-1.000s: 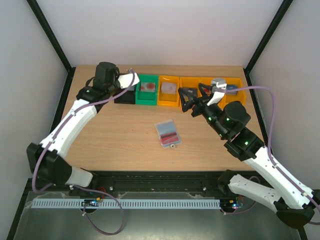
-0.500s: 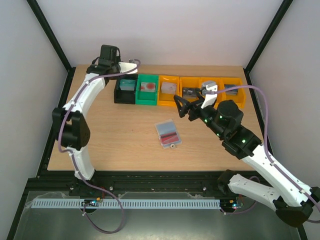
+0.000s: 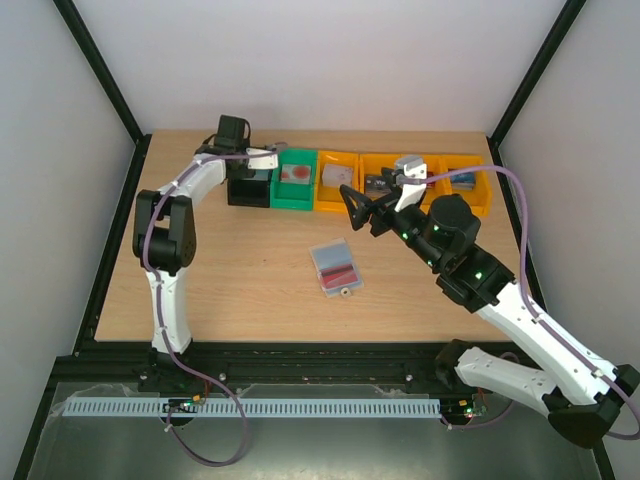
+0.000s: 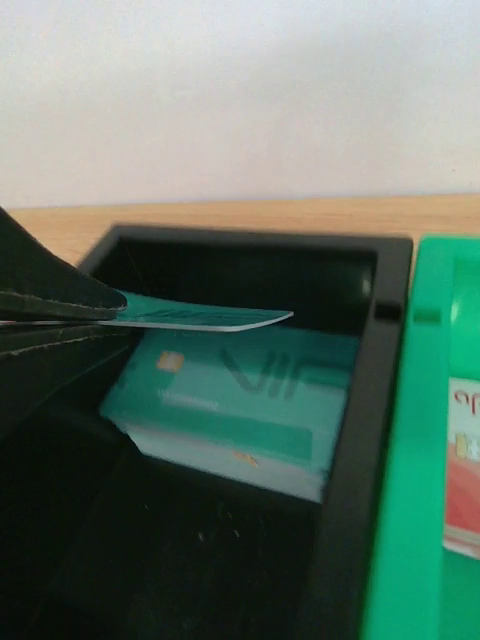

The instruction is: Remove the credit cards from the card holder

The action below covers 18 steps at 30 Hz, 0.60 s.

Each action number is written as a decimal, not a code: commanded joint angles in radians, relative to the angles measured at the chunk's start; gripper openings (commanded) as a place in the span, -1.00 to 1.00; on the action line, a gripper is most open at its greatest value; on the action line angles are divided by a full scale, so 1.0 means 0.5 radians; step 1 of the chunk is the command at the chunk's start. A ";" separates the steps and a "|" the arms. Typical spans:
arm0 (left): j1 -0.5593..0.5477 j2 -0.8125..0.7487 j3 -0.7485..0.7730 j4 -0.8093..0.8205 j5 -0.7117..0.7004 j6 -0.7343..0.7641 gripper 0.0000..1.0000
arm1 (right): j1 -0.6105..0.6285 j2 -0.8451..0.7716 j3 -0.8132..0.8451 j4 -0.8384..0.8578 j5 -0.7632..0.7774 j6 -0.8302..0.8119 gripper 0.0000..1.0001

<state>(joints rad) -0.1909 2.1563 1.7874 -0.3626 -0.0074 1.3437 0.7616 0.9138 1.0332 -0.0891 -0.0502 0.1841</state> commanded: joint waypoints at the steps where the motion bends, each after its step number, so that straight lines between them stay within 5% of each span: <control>1: -0.055 -0.022 -0.229 0.406 -0.034 0.009 -0.96 | 0.005 -0.071 0.025 0.118 -0.012 -0.085 0.97; 18: -0.046 0.228 -0.072 0.604 -0.146 0.169 -0.96 | 0.004 -0.057 -0.030 0.174 -0.078 -0.132 0.97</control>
<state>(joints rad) -0.2192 2.2341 1.7214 -0.1436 -0.0647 1.3853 0.7616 0.8795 1.0225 -0.0380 -0.0650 0.1337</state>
